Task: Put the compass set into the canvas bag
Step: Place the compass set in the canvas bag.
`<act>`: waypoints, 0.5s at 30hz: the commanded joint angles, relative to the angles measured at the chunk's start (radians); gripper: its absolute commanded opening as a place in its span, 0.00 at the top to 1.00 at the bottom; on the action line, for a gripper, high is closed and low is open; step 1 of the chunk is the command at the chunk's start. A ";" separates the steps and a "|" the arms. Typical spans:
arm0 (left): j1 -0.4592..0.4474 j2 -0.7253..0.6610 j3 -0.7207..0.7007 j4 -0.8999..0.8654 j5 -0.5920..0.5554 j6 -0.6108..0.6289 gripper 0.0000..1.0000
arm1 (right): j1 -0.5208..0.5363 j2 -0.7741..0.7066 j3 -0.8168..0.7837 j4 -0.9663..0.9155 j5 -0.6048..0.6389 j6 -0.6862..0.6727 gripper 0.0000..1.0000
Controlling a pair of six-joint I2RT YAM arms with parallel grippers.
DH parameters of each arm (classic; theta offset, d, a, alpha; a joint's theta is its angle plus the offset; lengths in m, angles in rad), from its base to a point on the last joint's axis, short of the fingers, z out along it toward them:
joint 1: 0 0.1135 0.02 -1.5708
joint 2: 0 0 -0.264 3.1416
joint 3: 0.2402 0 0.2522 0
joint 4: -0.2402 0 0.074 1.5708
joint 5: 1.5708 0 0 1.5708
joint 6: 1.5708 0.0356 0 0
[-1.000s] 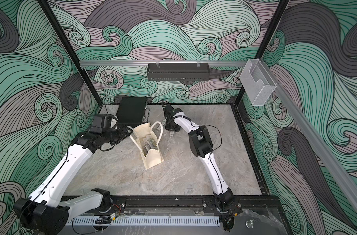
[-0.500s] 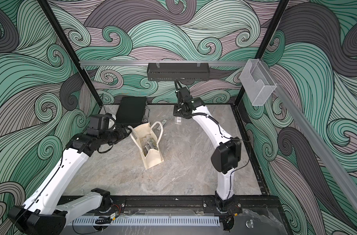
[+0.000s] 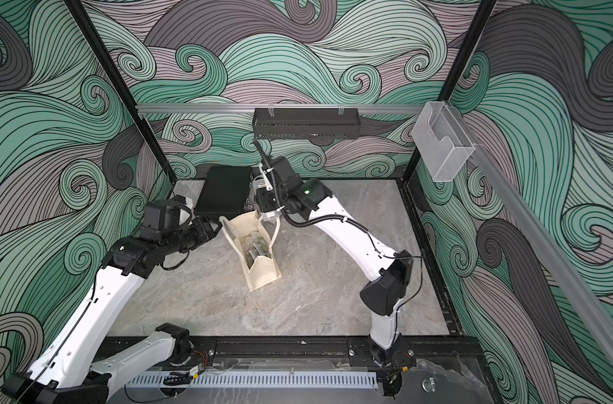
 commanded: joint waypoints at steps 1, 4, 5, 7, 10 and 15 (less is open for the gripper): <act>-0.009 -0.020 0.011 -0.022 -0.019 0.003 0.44 | 0.043 0.106 0.085 -0.082 0.058 -0.053 0.57; -0.009 -0.025 0.005 -0.026 -0.023 0.002 0.44 | 0.061 0.214 0.179 -0.164 0.057 -0.031 0.56; -0.009 -0.027 0.003 -0.026 -0.022 0.000 0.44 | 0.063 0.242 0.200 -0.182 0.062 -0.027 0.56; -0.008 -0.029 -0.002 -0.025 -0.023 -0.002 0.44 | 0.066 0.279 0.217 -0.197 0.068 -0.022 0.56; -0.010 -0.030 -0.008 -0.023 -0.023 0.000 0.44 | 0.066 0.314 0.206 -0.197 0.093 -0.017 0.56; -0.010 -0.024 -0.018 -0.014 -0.019 -0.003 0.44 | 0.066 0.376 0.196 -0.230 0.085 0.001 0.55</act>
